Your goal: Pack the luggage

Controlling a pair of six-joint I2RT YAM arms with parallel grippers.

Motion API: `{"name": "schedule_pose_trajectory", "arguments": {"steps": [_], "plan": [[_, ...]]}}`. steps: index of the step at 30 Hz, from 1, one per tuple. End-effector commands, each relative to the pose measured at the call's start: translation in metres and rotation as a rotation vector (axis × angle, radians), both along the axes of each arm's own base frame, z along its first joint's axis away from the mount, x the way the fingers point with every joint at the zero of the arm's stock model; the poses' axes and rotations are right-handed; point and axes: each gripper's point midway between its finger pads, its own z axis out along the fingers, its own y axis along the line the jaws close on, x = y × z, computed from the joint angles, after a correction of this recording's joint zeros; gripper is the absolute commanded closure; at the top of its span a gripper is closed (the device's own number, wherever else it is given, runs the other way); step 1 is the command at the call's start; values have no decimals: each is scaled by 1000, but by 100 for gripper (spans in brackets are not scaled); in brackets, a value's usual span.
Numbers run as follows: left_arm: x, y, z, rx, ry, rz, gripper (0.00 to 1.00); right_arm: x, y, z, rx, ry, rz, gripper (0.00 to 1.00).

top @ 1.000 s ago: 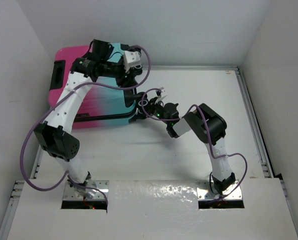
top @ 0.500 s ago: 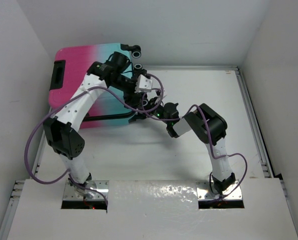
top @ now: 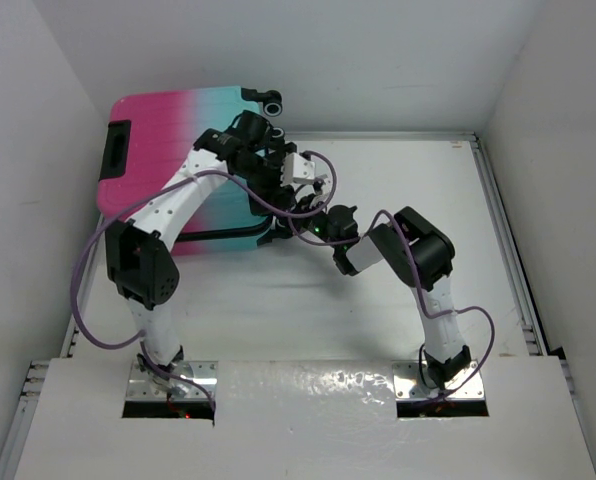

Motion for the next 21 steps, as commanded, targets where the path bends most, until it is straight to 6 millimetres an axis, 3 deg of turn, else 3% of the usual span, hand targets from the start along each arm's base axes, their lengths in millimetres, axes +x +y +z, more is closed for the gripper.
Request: {"name": "schedule_pose_trajectory", "arguments": {"steps": [1,8,10,11,12,13,16,17,18,21], "plan": [[3,-22,-10,2,-2,4,0,-31,28,31,31,-76,158,100],[15,-10,-48,84,6,103,1,-34,28,32,33,-77,163,100],[11,-4,-58,120,31,108,22,-33,28,32,35,-77,163,100],[9,0,-65,150,51,114,39,-32,27,32,33,-77,163,100],[7,4,-65,165,69,120,79,-32,28,32,31,-79,164,100],[4,5,-65,173,77,112,99,-31,28,32,31,-79,166,100],[-18,5,-50,124,110,30,100,-30,28,32,17,-85,168,100],[-28,1,-31,70,94,-8,100,-30,28,32,9,-86,170,100],[-41,4,-30,75,98,-60,100,-30,27,28,-14,-82,170,100],[-78,10,-1,17,72,-168,100,-32,26,31,-35,-89,177,100]]}}
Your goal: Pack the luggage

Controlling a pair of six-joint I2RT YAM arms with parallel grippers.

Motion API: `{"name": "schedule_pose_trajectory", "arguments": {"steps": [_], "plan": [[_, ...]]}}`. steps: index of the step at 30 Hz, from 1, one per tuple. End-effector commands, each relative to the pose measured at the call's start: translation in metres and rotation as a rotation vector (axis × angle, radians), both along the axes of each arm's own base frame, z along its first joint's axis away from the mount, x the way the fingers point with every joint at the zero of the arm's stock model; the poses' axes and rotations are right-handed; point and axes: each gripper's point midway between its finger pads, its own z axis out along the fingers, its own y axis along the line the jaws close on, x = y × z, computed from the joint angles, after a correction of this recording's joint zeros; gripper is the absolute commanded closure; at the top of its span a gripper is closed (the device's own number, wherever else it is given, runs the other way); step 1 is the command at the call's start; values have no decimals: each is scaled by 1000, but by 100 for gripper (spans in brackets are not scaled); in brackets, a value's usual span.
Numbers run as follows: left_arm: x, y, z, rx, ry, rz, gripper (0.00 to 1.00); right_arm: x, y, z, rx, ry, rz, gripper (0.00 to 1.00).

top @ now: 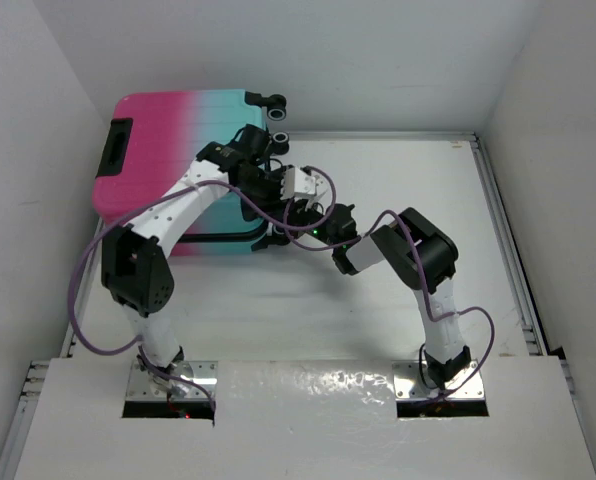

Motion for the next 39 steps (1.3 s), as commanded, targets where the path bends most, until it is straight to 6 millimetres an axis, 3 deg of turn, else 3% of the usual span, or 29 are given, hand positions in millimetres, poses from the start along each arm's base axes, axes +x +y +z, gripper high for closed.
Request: {"name": "schedule_pose_trajectory", "arguments": {"steps": [1,2,4,5,9,11,15,18,19,21,22,25,27,29,30,31,32,33,35,36,39], "plan": [[-82,9,36,-73,62,-228,100,-25,21,33,10,-77,120,100],[-106,17,43,-87,78,-260,100,-27,21,37,16,-86,123,100],[-133,26,55,-96,36,-336,100,-34,17,43,46,-94,122,100],[-146,33,48,-84,64,-343,100,-37,15,51,64,-110,125,100],[-167,42,53,-110,47,-304,100,-65,16,65,54,-181,197,100],[-176,45,56,-125,29,-305,100,-81,19,58,27,-165,235,100],[-188,53,60,-126,-12,-322,100,-74,17,45,11,-96,172,100],[-199,63,59,-104,-12,-314,100,-40,2,35,9,-32,0,100],[-200,66,60,-94,-26,-302,100,-18,-13,26,-10,-4,-105,100],[-202,70,63,-88,-37,-280,100,7,-38,7,-76,39,-230,100],[-202,71,64,-85,-43,-276,100,27,-65,3,-70,62,-312,100],[-204,78,67,-68,-81,-266,100,64,-129,2,-56,91,-511,100],[-206,83,67,-56,-103,-262,100,90,-150,8,-164,42,-549,100],[-209,85,67,-55,-116,-266,100,108,-160,-2,-229,33,-552,100],[-211,86,68,-59,-126,-270,100,126,-164,7,-233,24,-571,100],[-213,87,64,-54,-118,-269,100,140,-181,-4,-263,45,-615,100],[-214,88,64,-52,-119,-266,100,160,-186,12,-257,12,-645,100],[-214,90,63,-46,-122,-262,100,171,-206,5,-271,42,-694,100],[-215,91,62,-41,-137,-268,100,192,-226,4,-245,75,-766,100],[-217,93,62,-39,-142,-268,100,200,-247,3,-236,85,-816,100],[-219,95,60,-32,-148,-266,100,215,-271,3,-264,72,-863,100]]}}
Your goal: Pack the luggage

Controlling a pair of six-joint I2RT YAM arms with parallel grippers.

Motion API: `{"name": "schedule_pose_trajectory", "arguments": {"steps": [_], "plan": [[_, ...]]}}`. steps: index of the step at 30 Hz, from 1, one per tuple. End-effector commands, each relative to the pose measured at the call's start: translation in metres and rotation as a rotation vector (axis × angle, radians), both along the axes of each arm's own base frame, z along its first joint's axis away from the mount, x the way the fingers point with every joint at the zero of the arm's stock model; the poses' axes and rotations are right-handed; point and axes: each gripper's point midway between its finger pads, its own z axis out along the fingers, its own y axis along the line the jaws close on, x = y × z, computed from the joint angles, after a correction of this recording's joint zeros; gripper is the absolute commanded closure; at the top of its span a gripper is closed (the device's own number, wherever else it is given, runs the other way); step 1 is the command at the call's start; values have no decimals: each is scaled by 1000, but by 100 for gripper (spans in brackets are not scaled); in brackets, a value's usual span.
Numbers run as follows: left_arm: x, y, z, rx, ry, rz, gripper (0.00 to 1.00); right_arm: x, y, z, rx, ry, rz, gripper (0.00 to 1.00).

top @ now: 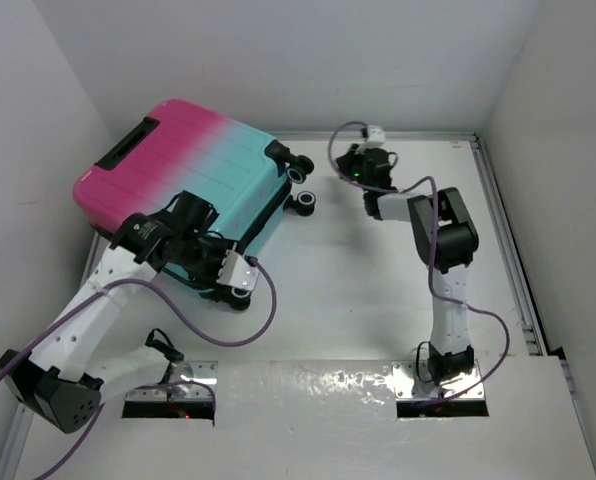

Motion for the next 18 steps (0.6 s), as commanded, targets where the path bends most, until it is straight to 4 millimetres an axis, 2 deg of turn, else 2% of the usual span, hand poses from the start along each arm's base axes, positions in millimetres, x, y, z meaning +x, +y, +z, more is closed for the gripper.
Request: {"name": "schedule_pose_trajectory", "arguments": {"steps": [1,2,4,5,6,7,8,9,10,11,12,13,14,15,16,17,18], "plan": [[-33,-8,36,-141,-29,-43,100,43,-104,9,-79,-32,-323,100],[-33,-5,33,-127,-39,-49,100,50,-100,8,-66,-56,-300,100],[-33,-3,29,-110,-55,-70,100,60,-77,12,-37,-90,-186,100],[-33,-2,28,-108,-56,-70,100,72,-66,34,15,-157,-148,100],[-33,-2,25,-104,-46,-69,100,74,-59,23,47,-152,-117,100],[-33,-2,24,-104,-36,-55,100,78,-42,49,106,-226,-30,100],[-31,0,23,-95,-35,-30,100,79,-35,53,117,-238,9,100],[-18,-4,29,-138,-50,62,92,80,-27,54,128,-232,46,100],[-6,-7,36,-178,-78,148,62,82,-13,72,140,-238,110,100],[30,-9,60,-253,-232,265,1,81,0,84,145,-252,156,97],[42,-9,76,-354,-231,424,0,79,11,94,152,-261,196,92],[59,-9,99,-447,-297,521,0,80,24,112,155,-258,242,86],[89,0,160,-634,-502,653,0,79,38,119,155,-245,266,80],[95,3,189,-795,-502,771,0,83,44,135,159,-260,270,70],[105,8,215,-897,-545,835,0,83,52,128,157,-217,271,67],[108,22,266,-1032,-634,905,0,77,71,129,156,-219,311,65],[112,24,281,-1094,-604,965,0,76,81,126,145,-217,331,62]]}}
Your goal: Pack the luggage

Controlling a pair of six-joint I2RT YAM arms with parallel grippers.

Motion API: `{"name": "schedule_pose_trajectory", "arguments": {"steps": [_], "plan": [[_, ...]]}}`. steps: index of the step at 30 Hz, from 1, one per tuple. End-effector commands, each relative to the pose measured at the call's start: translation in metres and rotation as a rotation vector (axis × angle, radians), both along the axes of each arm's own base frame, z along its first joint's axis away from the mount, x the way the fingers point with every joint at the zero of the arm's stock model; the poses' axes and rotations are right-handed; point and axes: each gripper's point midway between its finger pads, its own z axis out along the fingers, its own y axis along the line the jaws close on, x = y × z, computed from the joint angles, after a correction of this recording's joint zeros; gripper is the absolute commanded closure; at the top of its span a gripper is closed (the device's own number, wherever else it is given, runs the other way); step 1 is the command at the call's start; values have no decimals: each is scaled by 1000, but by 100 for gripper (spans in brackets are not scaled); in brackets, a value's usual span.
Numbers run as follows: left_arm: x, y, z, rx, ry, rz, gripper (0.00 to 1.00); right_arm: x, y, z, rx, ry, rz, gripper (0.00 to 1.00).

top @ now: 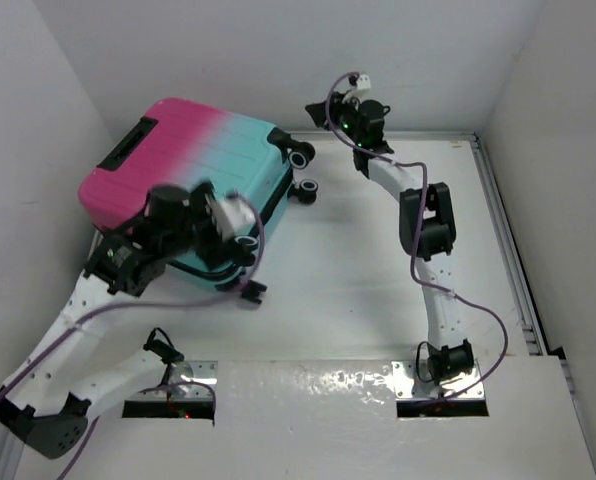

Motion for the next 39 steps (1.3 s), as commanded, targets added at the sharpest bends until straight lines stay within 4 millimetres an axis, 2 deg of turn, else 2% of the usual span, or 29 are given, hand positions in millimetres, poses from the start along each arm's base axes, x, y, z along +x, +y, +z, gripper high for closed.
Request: {"name": "schedule_pose_trajectory", "arguments": {"steps": [1,4,5,7,9,10,11,12,13,14,17,18,20,21,22,24,25,26,27,28,29,30,31,32,33,34,35,37,39], "plan": [[89,22,259,-670,-634,508,0,-19,55,17,-5,3,138,60],[113,61,260,-554,-639,727,1,-28,75,-4,30,51,163,55],[114,109,255,-508,-650,887,7,-32,86,-6,49,68,175,53],[104,165,236,-479,-631,985,13,-38,107,-23,48,96,203,52],[91,183,216,-451,-614,1013,19,-46,128,-32,44,96,275,52],[84,191,202,-443,-585,1064,29,-46,134,-30,44,97,288,53],[75,215,158,-352,-471,1201,55,-49,139,-36,46,105,298,59],[69,231,131,-300,-397,1280,68,-52,142,-35,57,108,302,60],[64,251,81,-220,-271,1378,83,-56,139,-48,60,122,293,60],[41,289,53,-196,-208,1520,84,-60,138,-38,67,104,303,61],[21,326,-3,-216,-90,1688,79,-75,142,-34,61,104,360,64],[21,332,-8,-239,-93,1725,78,-80,142,-39,58,121,371,64],[20,339,-21,-301,-96,1786,75,-90,145,-28,67,86,410,65],[19,339,-43,-355,-45,1840,76,-96,145,-22,72,79,421,70],[24,341,-54,-410,-32,1840,76,-104,150,-20,67,80,445,72],[26,339,-99,-432,52,1850,80,-121,153,-17,50,75,472,72],[43,345,-101,-460,1,1802,81,-127,153,-16,50,73,476,73],[52,347,-108,-460,1,1770,81,-139,150,-34,49,117,478,73],[66,351,-125,-454,46,1753,81,-147,149,-14,69,67,486,75],[84,351,-127,-441,37,1721,81,-156,149,-12,81,67,498,76],[98,351,-129,-407,43,1667,81,-175,145,-37,92,143,509,78],[131,341,-131,-394,48,1586,81,-190,144,-13,119,87,524,79],[147,332,-131,-354,44,1504,81,-200,141,-12,131,82,516,80],[162,323,-129,-334,36,1444,81,-223,132,-39,114,135,509,80],[185,310,-126,-330,31,1367,81,-235,129,-27,119,70,509,80],[206,278,-124,-323,44,1231,81,-249,130,-9,109,11,514,80],[224,266,-120,-331,46,1179,78,-258,123,-20,102,35,482,81],[245,227,-116,-380,92,1039,76,-270,122,0,110,0,478,83],[265,192,-104,-396,114,898,73,-284,127,4,99,-9,490,83]]}}
